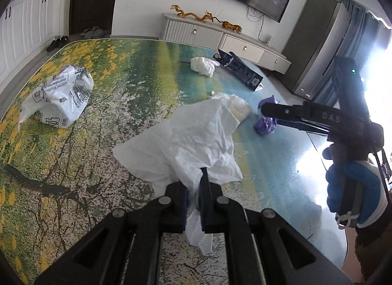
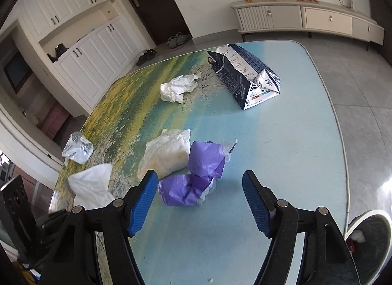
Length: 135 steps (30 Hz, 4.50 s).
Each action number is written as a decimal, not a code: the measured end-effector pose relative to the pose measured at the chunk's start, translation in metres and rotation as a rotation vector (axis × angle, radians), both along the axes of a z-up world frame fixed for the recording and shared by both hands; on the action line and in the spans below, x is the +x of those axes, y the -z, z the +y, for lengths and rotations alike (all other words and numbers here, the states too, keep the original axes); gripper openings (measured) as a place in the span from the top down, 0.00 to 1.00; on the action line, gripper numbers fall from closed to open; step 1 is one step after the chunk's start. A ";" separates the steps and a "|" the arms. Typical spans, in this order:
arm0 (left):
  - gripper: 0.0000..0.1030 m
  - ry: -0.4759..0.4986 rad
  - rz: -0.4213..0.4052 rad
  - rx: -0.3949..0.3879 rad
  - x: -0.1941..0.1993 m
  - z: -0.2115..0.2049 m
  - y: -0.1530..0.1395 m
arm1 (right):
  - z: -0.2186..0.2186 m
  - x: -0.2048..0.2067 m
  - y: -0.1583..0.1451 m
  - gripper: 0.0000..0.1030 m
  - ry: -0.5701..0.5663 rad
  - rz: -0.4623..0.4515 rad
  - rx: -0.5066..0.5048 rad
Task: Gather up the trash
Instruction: 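Grasp the white tissue with the left tool while the right tool grasps the purple gloves, then carry the white tissue and purple gloves toward the bin, then open both tools over the bin to drop the tissue and gloves, then pull both open tools back from the bin over the table trash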
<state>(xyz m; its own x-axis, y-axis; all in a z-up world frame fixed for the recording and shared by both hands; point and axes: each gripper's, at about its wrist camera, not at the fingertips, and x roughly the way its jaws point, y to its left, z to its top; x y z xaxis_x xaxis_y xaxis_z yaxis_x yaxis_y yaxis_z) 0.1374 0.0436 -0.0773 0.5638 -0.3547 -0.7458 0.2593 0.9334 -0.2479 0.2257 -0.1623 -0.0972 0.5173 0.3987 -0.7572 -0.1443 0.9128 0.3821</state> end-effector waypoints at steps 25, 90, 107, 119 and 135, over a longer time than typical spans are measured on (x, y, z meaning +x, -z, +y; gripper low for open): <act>0.94 0.115 -0.104 0.021 -0.045 -0.059 -0.043 | -0.078 -0.115 -0.060 0.73 0.098 -0.134 0.013; 0.54 0.638 0.200 -0.022 -0.023 -0.423 0.013 | -0.347 -0.230 0.059 0.55 0.601 0.083 -0.036; 0.54 0.588 0.047 -0.125 -0.049 -0.339 -0.067 | -0.305 -0.246 -0.004 0.54 0.571 -0.027 -0.090; 0.54 0.531 -0.067 -0.155 -0.065 -0.278 -0.109 | -0.258 -0.254 -0.072 0.52 0.521 -0.136 -0.156; 0.51 0.392 -0.133 -0.173 -0.056 -0.197 -0.125 | -0.201 -0.246 -0.112 0.49 0.409 -0.210 -0.197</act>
<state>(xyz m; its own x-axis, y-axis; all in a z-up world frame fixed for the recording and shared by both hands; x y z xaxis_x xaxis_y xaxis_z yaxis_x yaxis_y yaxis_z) 0.0811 -0.1536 0.0472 0.4489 -0.6740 -0.5867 0.6255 0.7059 -0.3323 -0.0201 -0.3634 0.0144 0.7510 -0.0089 -0.6603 0.1850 0.9627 0.1975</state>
